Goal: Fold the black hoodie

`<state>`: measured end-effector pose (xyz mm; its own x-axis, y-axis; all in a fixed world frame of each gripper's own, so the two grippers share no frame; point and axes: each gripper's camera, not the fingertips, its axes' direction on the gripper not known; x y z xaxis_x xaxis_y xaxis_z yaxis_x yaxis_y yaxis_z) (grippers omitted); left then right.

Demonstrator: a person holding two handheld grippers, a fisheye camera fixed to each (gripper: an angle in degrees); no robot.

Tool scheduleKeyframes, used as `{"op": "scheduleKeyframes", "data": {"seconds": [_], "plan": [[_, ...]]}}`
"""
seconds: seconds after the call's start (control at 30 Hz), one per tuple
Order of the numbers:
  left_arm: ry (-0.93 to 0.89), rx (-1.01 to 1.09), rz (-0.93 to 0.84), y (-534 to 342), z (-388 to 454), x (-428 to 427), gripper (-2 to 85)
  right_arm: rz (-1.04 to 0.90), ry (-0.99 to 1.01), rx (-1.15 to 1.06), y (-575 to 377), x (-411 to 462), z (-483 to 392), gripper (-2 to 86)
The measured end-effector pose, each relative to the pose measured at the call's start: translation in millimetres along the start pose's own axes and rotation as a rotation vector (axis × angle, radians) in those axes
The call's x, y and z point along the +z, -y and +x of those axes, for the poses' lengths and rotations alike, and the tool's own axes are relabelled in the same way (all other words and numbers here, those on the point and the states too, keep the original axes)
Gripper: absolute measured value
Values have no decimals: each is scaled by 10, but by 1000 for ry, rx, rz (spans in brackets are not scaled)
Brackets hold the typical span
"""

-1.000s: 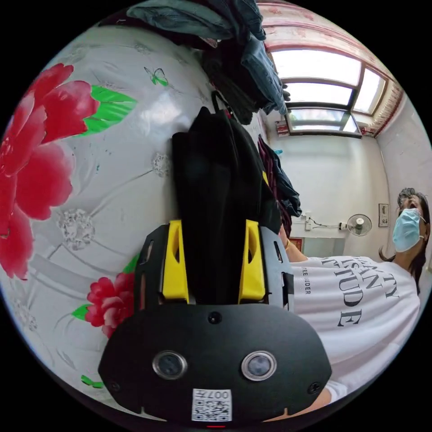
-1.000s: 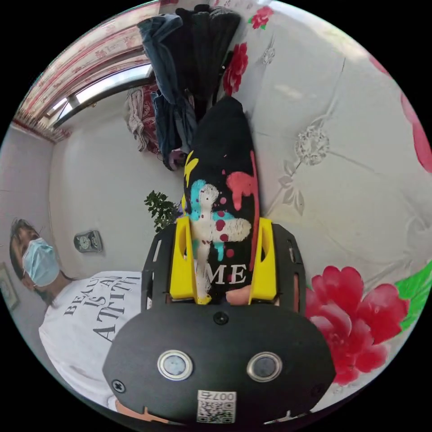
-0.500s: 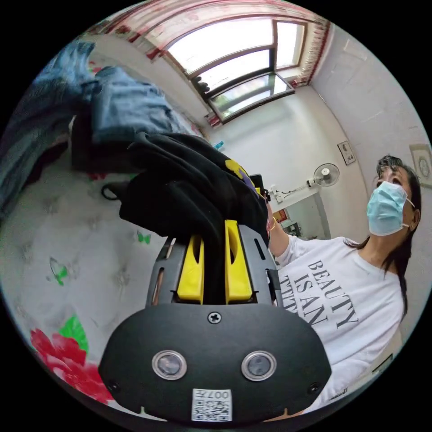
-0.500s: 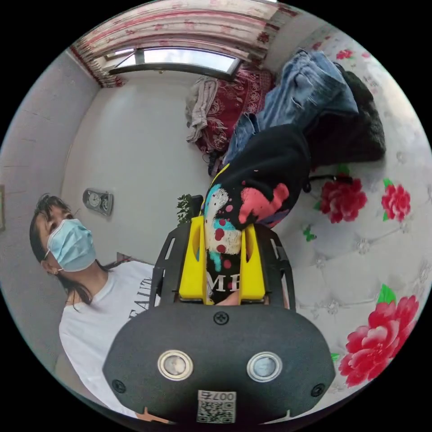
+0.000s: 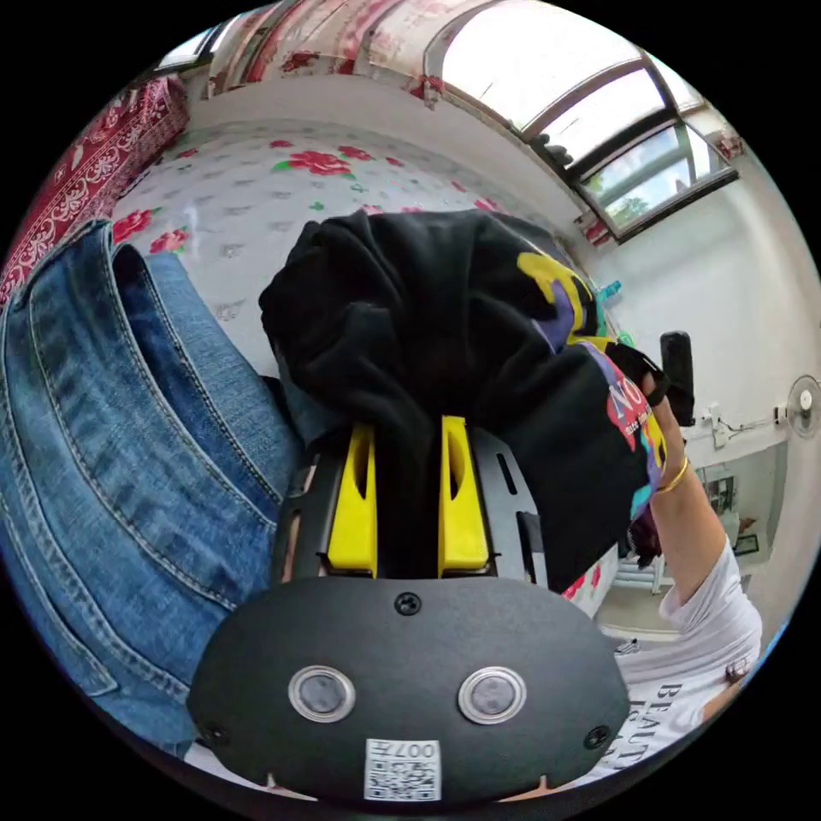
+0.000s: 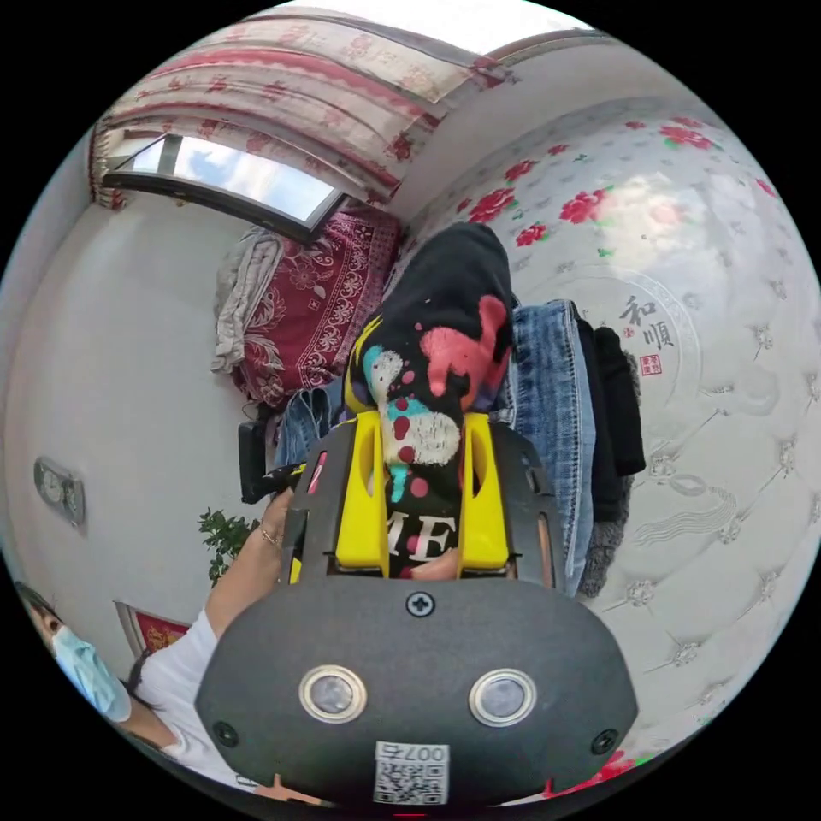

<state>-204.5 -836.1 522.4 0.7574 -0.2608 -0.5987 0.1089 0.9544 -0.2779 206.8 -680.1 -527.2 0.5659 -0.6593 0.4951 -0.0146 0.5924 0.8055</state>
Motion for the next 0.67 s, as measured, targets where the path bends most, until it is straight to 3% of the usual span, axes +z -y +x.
{"op": "scheduleKeyframes", "data": {"seconds": [0.13,0.23,0.33,0.43,0.57,0.67], "plan": [[-21,4,31,-52,125,28,112,3,-12,-57,17,-122,-164,131],[-7,1,120,-295,286,-151,118,141,53,-118,-293,-482,-332,127],[109,29,216,-800,528,-380,114,268,6,-187,-959,-975,-430,122],[258,64,239,-1580,789,-374,113,225,-177,-167,-1910,-1274,-263,121],[356,92,21,-2895,1149,197,107,18,-477,107,-3585,-1653,273,122],[301,70,-149,-3836,1425,599,96,37,-575,290,-4667,-2217,290,124]]}}
